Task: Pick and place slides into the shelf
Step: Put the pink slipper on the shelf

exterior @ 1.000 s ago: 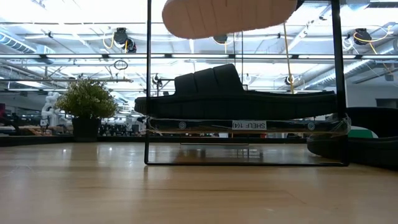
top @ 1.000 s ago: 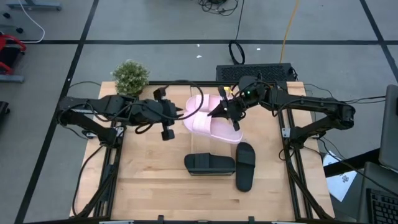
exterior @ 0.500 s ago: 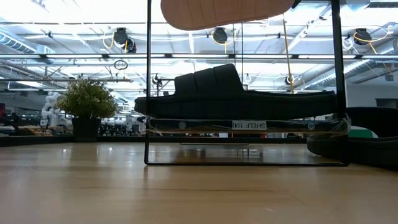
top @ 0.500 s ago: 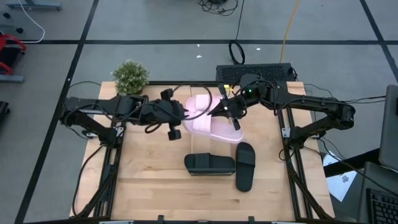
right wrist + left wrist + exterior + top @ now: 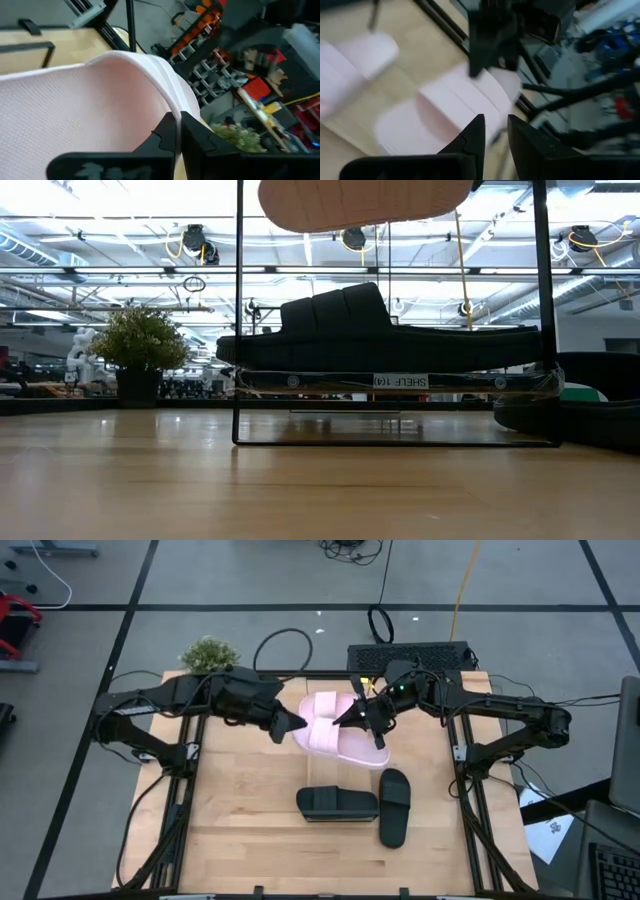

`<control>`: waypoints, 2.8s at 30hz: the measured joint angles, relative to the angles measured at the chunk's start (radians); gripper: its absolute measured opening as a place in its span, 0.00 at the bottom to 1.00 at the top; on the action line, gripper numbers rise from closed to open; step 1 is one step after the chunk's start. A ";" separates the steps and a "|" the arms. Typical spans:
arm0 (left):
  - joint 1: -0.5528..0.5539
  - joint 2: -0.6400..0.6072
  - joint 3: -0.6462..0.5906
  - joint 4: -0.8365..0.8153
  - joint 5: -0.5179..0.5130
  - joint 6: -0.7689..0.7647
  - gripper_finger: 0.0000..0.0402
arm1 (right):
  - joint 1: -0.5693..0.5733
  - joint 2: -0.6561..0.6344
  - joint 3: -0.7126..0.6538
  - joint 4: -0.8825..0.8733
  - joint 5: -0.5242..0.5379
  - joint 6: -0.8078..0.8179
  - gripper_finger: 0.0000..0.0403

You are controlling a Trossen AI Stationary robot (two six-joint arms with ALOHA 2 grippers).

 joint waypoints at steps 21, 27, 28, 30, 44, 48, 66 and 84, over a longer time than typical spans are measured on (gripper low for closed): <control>0.061 0.087 -0.003 -0.041 0.267 -0.243 0.19 | 0.033 0.000 -0.001 -0.018 0.168 -0.167 0.00; 0.095 0.102 -0.002 -0.057 0.281 -0.243 0.19 | 0.032 0.000 -0.001 -0.019 0.167 -0.169 0.00; 0.100 0.104 -0.002 -0.061 0.281 -0.242 0.19 | 0.033 0.000 -0.001 -0.019 0.167 -0.169 0.00; 0.115 0.106 0.000 -0.075 0.285 -0.234 0.19 | 0.033 0.000 -0.001 -0.021 0.167 -0.169 0.00; 0.198 0.108 -0.001 -0.138 0.289 -0.207 0.19 | 0.033 0.000 -0.001 -0.054 0.166 -0.183 0.00; 0.197 0.108 -0.001 -0.171 0.289 -0.224 0.19 | 0.033 0.000 -0.001 -0.042 0.166 -0.195 0.00; 0.197 0.148 -0.002 -0.139 0.321 -0.251 0.19 | 0.060 0.000 -0.002 -0.004 0.166 -0.197 0.00; 0.208 0.144 -0.003 -0.049 0.390 -0.278 0.19 | 0.059 -0.005 -0.001 0.002 0.192 -0.195 0.00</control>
